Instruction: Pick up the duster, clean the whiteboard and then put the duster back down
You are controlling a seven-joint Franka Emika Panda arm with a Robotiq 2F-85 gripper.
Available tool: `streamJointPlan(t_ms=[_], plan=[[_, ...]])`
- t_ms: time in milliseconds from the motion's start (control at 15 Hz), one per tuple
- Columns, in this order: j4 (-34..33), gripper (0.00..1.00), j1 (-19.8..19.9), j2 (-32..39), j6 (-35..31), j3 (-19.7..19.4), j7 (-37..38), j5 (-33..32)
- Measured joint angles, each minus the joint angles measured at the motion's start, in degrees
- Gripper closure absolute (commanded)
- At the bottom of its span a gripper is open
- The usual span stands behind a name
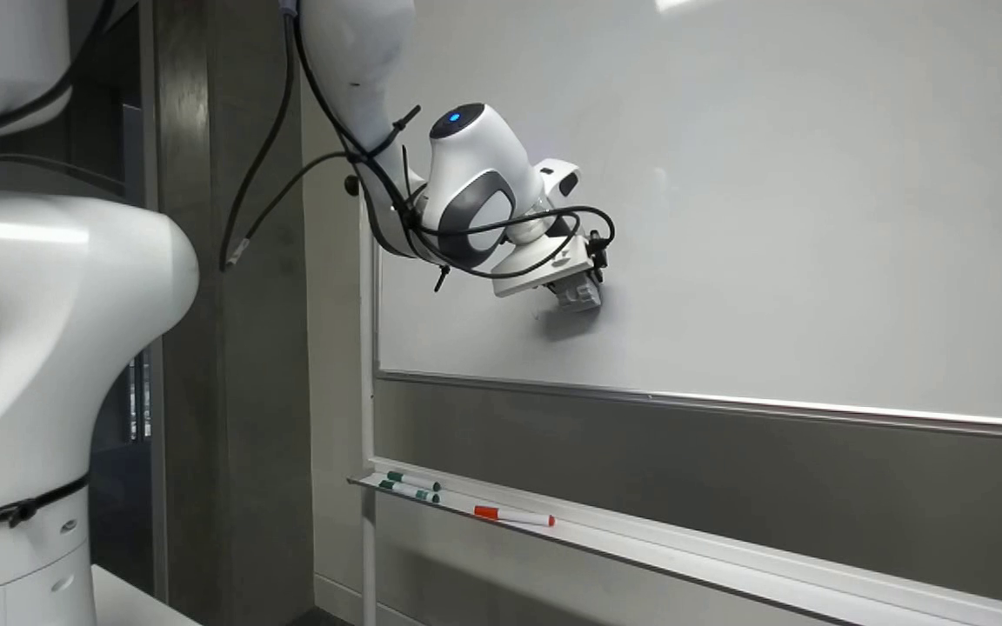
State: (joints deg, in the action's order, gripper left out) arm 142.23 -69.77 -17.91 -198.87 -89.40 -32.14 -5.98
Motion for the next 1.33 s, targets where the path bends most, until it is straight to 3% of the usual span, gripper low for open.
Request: streamJointPlan(t_ms=[600,1333], plan=[[1.7,0.62,-0.1,-0.6,-0.3,0.6,0.0,-0.4],[4.9,0.62,-2.2,-1.5,0.0,6.3,0.0,-0.6]])
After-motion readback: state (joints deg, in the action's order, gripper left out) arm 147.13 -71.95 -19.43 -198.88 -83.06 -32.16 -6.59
